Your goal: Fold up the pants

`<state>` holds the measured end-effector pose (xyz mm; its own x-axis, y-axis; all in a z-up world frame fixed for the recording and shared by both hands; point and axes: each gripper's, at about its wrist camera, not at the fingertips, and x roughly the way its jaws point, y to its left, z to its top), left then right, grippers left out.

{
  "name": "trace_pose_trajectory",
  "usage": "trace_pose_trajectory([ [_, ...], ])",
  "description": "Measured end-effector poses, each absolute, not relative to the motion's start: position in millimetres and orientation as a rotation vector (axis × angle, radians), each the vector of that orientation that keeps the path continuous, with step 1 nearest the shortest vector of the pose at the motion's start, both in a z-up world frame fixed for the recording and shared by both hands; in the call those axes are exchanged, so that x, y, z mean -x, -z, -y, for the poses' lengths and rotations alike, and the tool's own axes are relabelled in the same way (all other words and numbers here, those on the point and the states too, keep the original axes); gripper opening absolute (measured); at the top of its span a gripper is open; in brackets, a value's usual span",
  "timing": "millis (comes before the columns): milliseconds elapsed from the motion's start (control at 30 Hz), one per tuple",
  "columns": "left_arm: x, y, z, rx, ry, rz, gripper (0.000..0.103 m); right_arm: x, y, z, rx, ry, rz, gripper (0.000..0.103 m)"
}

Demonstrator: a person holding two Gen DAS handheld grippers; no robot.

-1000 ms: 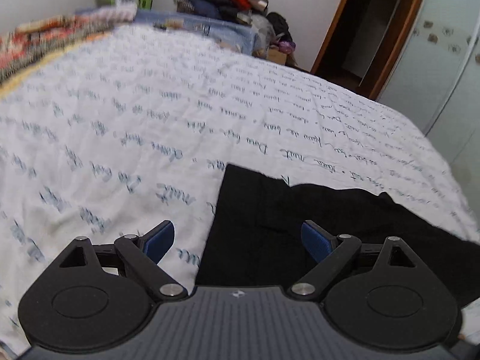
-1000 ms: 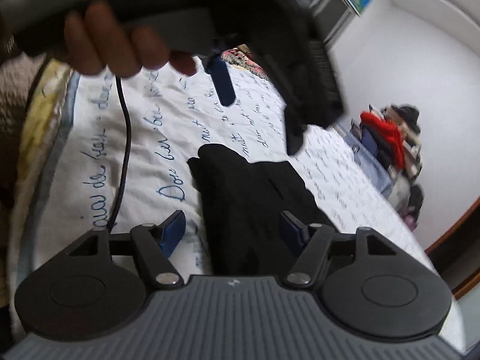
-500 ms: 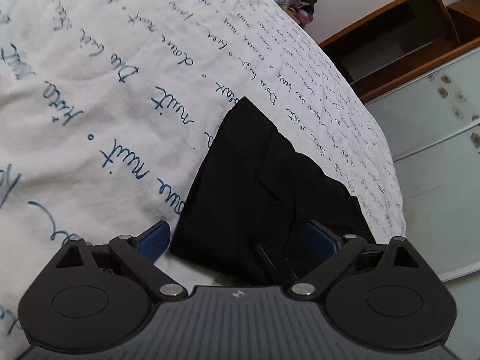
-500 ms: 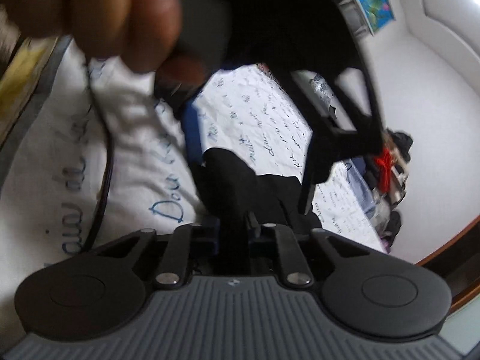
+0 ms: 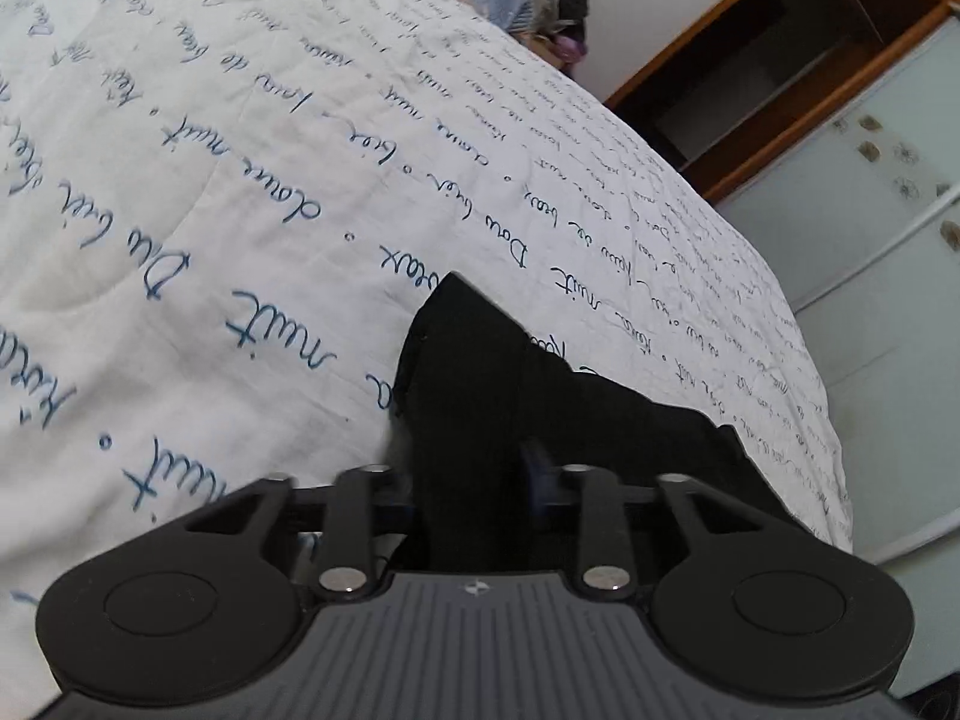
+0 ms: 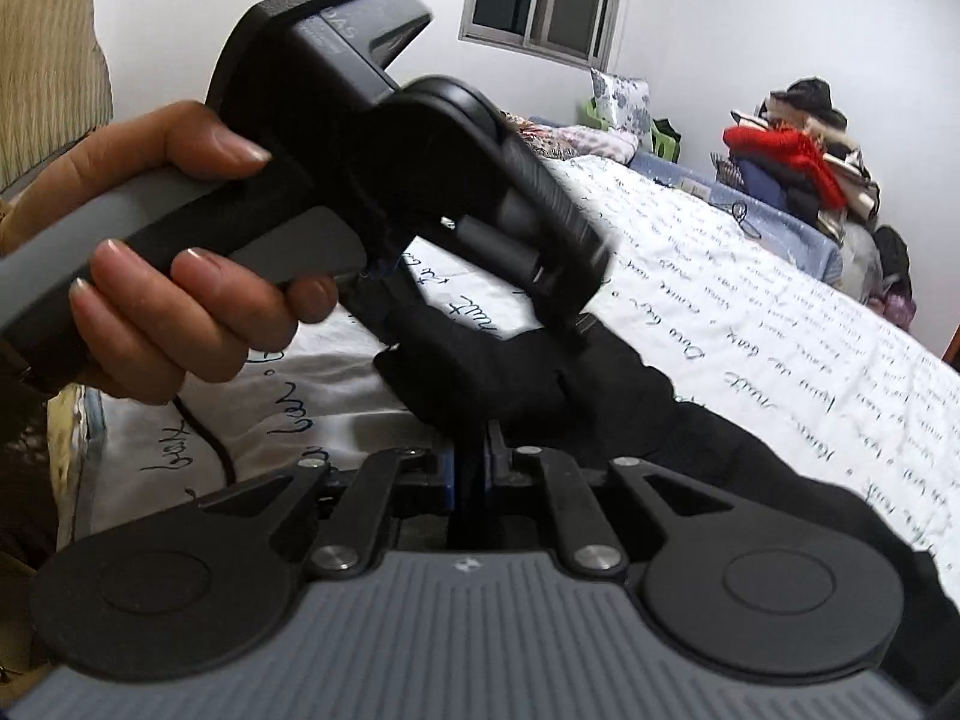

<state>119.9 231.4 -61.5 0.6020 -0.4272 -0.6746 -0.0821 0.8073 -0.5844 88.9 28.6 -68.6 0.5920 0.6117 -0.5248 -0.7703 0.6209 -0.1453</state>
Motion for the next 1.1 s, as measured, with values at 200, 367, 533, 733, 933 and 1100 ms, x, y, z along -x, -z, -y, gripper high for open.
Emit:
trace_pose_trajectory([
  [200,-114,65,-258,0.711,0.216,-0.867,0.014,-97,67,-36,0.349,-0.852,-0.492,0.01],
  [367,-96,44,-273,0.637,0.123,-0.775,0.013,-99,62,-55,0.363,-0.904,-0.481,0.009],
  [533,-91,44,-290,0.563,0.027,-0.773,0.014,-90,60,-84,0.389,-0.968,-0.428,0.009],
  [733,-87,40,-297,0.568,0.0,-0.777,0.018,-91,65,-64,0.336,-1.054,-0.553,0.024],
  [933,-84,-8,-266,0.338,-0.104,-0.67,0.019,-136,19,81,0.153,-0.818,-0.502,0.04],
  [1100,-109,-2,-180,0.198,0.133,-0.757,0.025,-222,45,167,0.007,-0.63,-0.681,0.042],
])
